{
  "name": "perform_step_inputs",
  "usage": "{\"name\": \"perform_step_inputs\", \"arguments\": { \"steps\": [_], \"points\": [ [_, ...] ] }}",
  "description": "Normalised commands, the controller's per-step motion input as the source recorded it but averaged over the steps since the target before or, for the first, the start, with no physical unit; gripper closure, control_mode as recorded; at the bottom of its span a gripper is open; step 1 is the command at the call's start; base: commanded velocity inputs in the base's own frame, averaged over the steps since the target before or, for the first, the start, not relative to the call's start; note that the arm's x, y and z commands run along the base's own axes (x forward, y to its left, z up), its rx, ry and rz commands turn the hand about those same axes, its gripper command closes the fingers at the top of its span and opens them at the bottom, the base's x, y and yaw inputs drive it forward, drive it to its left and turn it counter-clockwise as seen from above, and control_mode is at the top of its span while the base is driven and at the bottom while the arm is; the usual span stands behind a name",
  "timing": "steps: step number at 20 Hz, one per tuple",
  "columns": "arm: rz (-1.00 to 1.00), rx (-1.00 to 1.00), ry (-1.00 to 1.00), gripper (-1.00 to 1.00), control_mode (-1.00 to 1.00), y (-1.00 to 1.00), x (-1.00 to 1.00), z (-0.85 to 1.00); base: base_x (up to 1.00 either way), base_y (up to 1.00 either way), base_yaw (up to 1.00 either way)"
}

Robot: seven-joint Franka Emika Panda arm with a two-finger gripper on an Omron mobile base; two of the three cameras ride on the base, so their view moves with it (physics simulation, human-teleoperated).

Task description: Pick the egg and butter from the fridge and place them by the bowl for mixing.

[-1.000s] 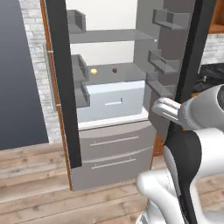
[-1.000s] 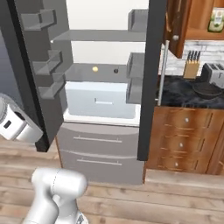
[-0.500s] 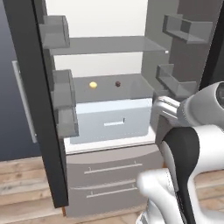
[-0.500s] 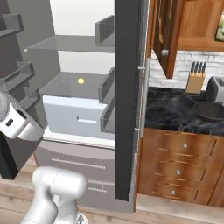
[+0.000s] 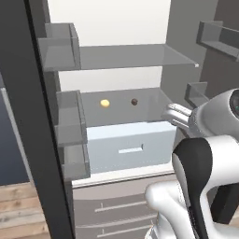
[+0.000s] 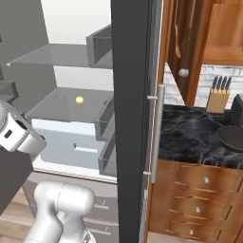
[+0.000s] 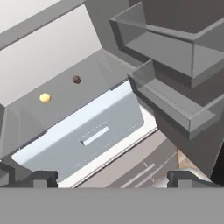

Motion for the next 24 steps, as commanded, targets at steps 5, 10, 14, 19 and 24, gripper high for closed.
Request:
{"name": "perform_step_inputs", "arguments": {
  "steps": [5, 10, 14, 19, 24],
  "points": [
    [0.00, 0.00, 0.00, -1.00, 1.00, 0.00, 0.00, 0.00, 0.80, 0.00, 0.00],
    [0.00, 0.00, 0.00, -1.00, 1.00, 0.00, 0.00, 0.00, 0.01, 0.00, 0.01],
    [0.00, 0.00, 0.00, -1.00, 1.00, 0.00, 0.00, 0.00, -0.29, 0.10, 0.05],
    [0.00, 0.00, 0.00, -1.00, 1.00, 0.00, 0.00, 0.00, -0.24, 0.18, 0.02],
    [0.01, -0.01, 0.01, -1.00, -1.00, 0.02, 0.00, 0.00, 0.06, 0.20, 0.00]
  ]
}}
